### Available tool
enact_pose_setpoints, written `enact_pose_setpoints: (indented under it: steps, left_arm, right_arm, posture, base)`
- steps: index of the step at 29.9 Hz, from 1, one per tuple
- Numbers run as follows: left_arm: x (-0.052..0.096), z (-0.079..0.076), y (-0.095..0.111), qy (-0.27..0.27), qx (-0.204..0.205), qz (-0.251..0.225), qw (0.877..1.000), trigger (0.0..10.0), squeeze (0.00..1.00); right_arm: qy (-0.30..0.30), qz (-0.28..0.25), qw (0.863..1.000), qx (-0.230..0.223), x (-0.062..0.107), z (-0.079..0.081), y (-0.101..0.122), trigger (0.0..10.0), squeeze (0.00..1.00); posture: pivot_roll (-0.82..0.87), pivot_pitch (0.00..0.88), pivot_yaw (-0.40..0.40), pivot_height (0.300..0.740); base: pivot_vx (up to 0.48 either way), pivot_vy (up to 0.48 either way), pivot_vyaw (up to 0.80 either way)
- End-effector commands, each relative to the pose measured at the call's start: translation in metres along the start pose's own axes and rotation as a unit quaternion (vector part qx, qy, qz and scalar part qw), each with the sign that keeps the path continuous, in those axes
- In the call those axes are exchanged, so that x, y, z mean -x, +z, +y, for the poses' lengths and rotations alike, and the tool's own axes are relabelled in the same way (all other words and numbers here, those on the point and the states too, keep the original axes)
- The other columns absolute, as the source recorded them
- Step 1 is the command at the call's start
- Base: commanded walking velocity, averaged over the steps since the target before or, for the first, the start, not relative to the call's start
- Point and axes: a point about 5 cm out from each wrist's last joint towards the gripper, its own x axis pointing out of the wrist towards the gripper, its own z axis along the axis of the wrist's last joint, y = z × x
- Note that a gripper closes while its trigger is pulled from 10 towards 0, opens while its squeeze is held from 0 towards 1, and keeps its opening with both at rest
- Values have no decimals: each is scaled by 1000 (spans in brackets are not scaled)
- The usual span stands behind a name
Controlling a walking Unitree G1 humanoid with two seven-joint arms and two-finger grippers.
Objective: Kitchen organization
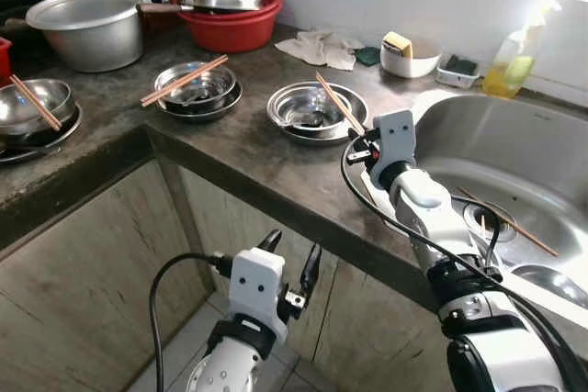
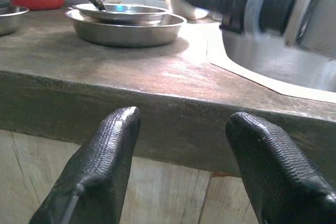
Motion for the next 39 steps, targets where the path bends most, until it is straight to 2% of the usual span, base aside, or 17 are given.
enact_pose_setpoints:
  steps: [1,2,4,7,12,15,24,31,33,39]
  left_arm:
    - [0,0,-2,2,0,2,1000,10000,0]
    - [-1,0,-2,4,1,2,1000,10000,0]
    - [-2,2,-3,7,3,3,1000,10000,0]
    - [-4,3,-3,9,7,3,1000,10000,0]
    - [-8,7,-5,11,15,3,1000,10000,0]
    - [-10,8,-7,9,15,4,1000,10000,0]
    - [-14,7,-8,-1,11,4,1000,10000,0]
    - [-17,11,-9,1,-5,5,1000,10000,0]
    - [-16,10,-9,-1,-26,2,1000,10000,0]
    - [-17,10,-10,-2,-27,6,1000,10000,0]
  right_arm:
    - [-6,-30,1000,-5,2,-1,11,0,0]
    - [-10,-38,999,-7,5,0,13,0,0]
    - [-22,-62,998,4,20,8,20,0,0]
    - [-49,-81,996,10,38,9,25,0,0]
    - [-94,-54,994,6,72,5,17,0,0]
    - [-108,-39,993,1,82,6,13,0,0]
    - [-124,-19,992,-7,91,11,9,0,0]
    - [-123,-12,992,-8,89,13,12,0,0]
    - [-120,-13,993,-5,87,14,14,0,0]
    - [-116,-13,993,6,83,14,17,0,0]
  posture:
    - [137,89,-78,740]
    - [136,83,-78,740]
    - [128,78,-71,740]
    - [119,65,-70,740]
    - [99,45,-58,740]
    - [88,37,-50,740]
    - [80,16,-38,740]
    - [83,17,-36,740]
    - [84,19,-37,740]
    - [84,27,-37,740]
  base:
    - [0,0,0]
    - [0,0,0]
    - [0,0,0]
    - [0,0,0]
    - [0,0,0]
    - [0,155,-410]
    - [0,460,-800]
    - [0,0,-800]
    - [171,-167,-800]
    - [333,-342,-506]
